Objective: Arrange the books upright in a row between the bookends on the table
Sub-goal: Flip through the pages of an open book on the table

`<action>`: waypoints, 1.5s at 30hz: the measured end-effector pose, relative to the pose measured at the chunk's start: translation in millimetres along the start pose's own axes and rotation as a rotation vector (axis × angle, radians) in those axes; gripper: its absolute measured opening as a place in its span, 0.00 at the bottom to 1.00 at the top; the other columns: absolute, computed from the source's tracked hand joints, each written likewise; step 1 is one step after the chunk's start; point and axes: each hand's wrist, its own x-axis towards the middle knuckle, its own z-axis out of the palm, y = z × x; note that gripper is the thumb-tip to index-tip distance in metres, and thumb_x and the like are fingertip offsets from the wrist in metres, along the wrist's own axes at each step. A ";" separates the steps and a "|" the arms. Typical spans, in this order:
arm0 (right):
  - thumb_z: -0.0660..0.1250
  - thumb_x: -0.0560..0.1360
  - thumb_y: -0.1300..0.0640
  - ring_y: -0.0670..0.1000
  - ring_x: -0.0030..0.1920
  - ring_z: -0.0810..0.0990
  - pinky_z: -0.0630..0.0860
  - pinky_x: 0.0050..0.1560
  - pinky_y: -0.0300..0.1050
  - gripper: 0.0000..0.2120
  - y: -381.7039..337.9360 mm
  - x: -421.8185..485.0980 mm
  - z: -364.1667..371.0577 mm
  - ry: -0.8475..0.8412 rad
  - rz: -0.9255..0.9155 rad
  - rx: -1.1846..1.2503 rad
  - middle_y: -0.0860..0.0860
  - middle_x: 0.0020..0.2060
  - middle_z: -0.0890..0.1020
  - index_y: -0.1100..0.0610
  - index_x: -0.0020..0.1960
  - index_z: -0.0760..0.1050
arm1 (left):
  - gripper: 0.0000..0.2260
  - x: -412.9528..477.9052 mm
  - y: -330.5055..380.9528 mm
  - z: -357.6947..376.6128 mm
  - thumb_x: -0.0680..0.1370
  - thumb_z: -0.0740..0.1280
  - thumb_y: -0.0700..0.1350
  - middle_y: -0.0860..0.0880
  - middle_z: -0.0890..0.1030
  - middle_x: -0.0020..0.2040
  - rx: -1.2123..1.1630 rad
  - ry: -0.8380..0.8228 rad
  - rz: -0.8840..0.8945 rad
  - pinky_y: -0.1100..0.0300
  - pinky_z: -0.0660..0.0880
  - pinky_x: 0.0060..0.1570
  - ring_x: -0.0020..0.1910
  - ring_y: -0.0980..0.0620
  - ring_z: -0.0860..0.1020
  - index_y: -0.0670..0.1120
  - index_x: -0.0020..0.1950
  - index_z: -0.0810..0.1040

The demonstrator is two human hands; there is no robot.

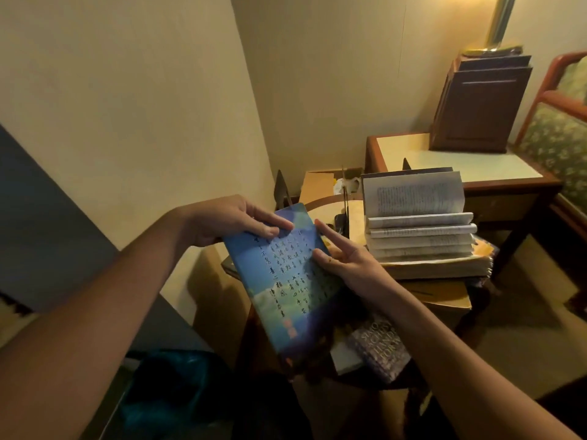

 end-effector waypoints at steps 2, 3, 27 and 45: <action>0.67 0.78 0.46 0.50 0.61 0.79 0.78 0.62 0.57 0.32 10.6 10.8 -0.7 0.079 -0.021 -0.120 0.51 0.58 0.80 0.39 0.78 0.59 | 0.10 6.5 2.2 -6.8 0.76 0.71 0.45 0.45 0.82 0.59 0.035 0.110 0.019 0.46 0.81 0.53 0.57 0.40 0.80 0.52 0.56 0.86; 0.67 0.79 0.48 0.49 0.61 0.79 0.79 0.61 0.54 0.31 16.2 14.5 0.5 0.109 -0.039 -0.166 0.50 0.57 0.80 0.42 0.79 0.59 | 0.09 10.4 4.5 -11.0 0.78 0.70 0.44 0.45 0.82 0.59 0.070 0.182 0.030 0.47 0.80 0.52 0.56 0.41 0.80 0.52 0.55 0.86; 0.43 0.82 0.34 0.54 0.78 0.28 0.47 0.77 0.54 0.31 103.0 64.0 3.4 0.112 0.090 -1.042 0.49 0.80 0.34 0.45 0.81 0.51 | 0.17 237.0 -15.0 -21.2 0.83 0.57 0.48 0.47 0.78 0.68 0.373 0.964 -0.085 0.46 0.65 0.68 0.67 0.41 0.73 0.58 0.70 0.76; 0.44 0.82 0.34 0.52 0.75 0.24 0.41 0.75 0.51 0.31 103.1 64.9 3.0 0.123 0.087 -1.060 0.50 0.80 0.36 0.45 0.81 0.52 | 0.26 269.7 -39.6 -19.2 0.80 0.58 0.37 0.43 0.61 0.78 0.457 0.782 -0.015 0.49 0.74 0.57 0.68 0.37 0.72 0.49 0.78 0.66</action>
